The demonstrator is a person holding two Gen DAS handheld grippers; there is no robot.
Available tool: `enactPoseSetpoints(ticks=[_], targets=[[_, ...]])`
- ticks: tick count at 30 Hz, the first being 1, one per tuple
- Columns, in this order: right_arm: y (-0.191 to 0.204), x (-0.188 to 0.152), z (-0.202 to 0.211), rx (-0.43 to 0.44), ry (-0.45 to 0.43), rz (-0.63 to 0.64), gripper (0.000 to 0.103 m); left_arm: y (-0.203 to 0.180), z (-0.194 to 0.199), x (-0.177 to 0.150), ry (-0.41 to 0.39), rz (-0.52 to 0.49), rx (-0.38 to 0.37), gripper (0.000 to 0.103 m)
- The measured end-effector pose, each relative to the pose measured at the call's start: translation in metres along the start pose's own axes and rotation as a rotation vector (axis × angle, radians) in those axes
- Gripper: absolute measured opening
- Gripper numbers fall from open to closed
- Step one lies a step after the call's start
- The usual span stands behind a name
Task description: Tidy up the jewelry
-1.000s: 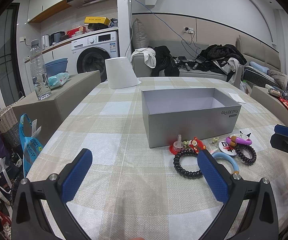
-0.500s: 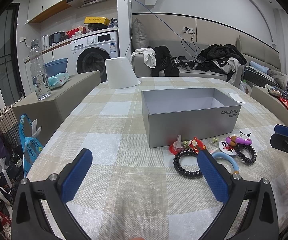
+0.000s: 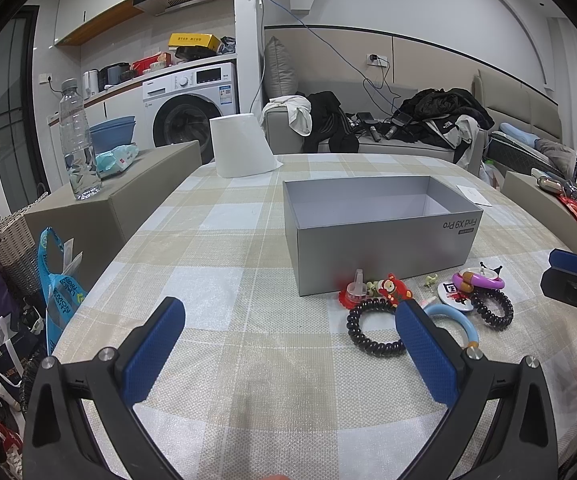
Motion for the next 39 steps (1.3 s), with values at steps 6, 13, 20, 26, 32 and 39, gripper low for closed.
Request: enactPoseSetpoints(ticks=[6,13,20,26,32,39], targets=[[0.0,0.0,0.0,-0.001,0.0,0.001,0.103,0.0,0.0,0.0,0.0,-0.001,0.0,0.102],[-0.001,-0.001,0.0,-0.004,0.001,0.003,0.103,-0.001,0.0,-0.001,0.001,0.003,0.0,0.102],[0.001,-0.002,-0.002,-0.002,0.005,0.004,0.103,-0.003,0.003,0.002,-0.002,-0.005,0.003,0.102],[0.005,-0.002,-0.004,-0.007,0.013,0.021,0.103,-0.006,0.005,0.001,-0.012,-0.024,0.014,0.102],[0.006,-0.003,-0.003,-0.004,0.012,0.024,0.103,-0.007,0.005,0.001,-0.013,-0.029,0.02,0.102],[0.008,0.002,0.001,0.03,0.019,-0.01,0.103,-0.011,0.004,0.001,0.0,-0.038,0.005,0.102]])
Point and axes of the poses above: each gripper's, at about its wrist camera, not at the fingertips, and z roughly against the way its jaws point, y to its left, x to its top, the point moved 10 cm from there along -z, roughly the way its jaws point, and after that the axes turned 3 degrees about -z, right-handed, at the moved point
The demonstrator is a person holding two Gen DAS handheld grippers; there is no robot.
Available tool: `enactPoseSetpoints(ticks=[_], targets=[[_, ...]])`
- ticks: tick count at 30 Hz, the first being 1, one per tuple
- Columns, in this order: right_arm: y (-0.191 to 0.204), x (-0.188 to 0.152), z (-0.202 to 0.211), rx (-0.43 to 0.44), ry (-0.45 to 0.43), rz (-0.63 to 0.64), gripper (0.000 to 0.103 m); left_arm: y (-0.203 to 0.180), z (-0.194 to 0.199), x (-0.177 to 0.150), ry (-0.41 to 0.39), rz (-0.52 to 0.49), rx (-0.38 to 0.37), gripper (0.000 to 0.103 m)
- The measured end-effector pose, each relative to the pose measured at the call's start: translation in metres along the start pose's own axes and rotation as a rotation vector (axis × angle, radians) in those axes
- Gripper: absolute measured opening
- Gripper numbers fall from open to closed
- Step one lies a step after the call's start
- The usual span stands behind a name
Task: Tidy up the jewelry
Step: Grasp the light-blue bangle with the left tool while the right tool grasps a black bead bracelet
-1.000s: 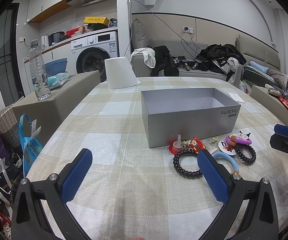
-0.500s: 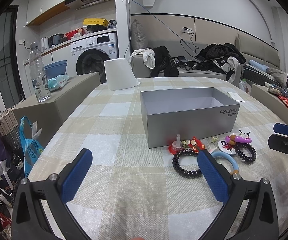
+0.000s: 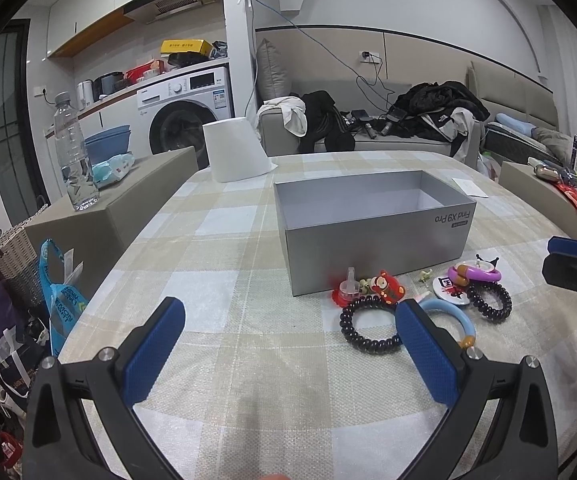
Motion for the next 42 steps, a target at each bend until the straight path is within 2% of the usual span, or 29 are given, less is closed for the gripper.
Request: enactPoseSetpoints(ticks=[6,10,16,17,21,22,28,35,37,38,40,42], targets=[[0.008,0.003,0.0,0.013,0.047,-0.019,0.101,-0.004,-0.001,0.003,0.036,0.065,-0.093,0.102],[0.004,-0.005,-0.009,-0.012,0.106,-0.011,0.077,-0.012,-0.007,-0.001,0.088,0.088,-0.152,0.102],[0.0,-0.017,-0.023,-0.017,0.175,-0.014,0.06,-0.029,-0.01,-0.006,0.122,0.04,-0.178,0.102],[0.0,-0.019,-0.025,-0.018,0.187,-0.012,0.059,-0.032,-0.009,-0.006,0.124,0.033,-0.186,0.1],[0.0,-0.029,-0.028,-0.007,0.23,-0.007,0.059,-0.041,-0.007,-0.013,0.157,0.002,-0.217,0.077],[0.0,-0.03,-0.029,-0.012,0.236,-0.003,0.059,-0.042,-0.007,-0.015,0.163,-0.004,-0.22,0.075],[0.0,-0.033,-0.039,-0.053,0.267,0.036,0.059,-0.05,-0.004,-0.016,0.164,-0.031,-0.26,0.073],[0.006,-0.03,-0.056,-0.128,0.288,0.125,0.059,-0.055,-0.006,-0.019,0.182,-0.049,-0.28,0.062],[0.007,-0.03,-0.056,-0.146,0.281,0.148,0.046,-0.057,-0.005,-0.02,0.185,-0.054,-0.284,0.061],[0.007,-0.031,-0.054,-0.141,0.281,0.149,0.045,-0.058,-0.005,-0.02,0.188,-0.057,-0.286,0.061],[0.009,-0.033,-0.05,-0.108,0.283,0.133,0.034,-0.059,-0.005,-0.021,0.189,-0.06,-0.288,0.061],[0.012,-0.036,-0.044,-0.063,0.287,0.11,0.033,-0.059,-0.005,-0.021,0.19,-0.06,-0.289,0.061]])
Point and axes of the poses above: each gripper's, at about its wrist camera, not at the fingertips, and z roughly against the way its jaws point, y to its left, x to its top, the point moved 10 cm from there along -z, roughly the way its jaws point, and after that the axes turned 3 degrees about -z, right-handed, at the moved point
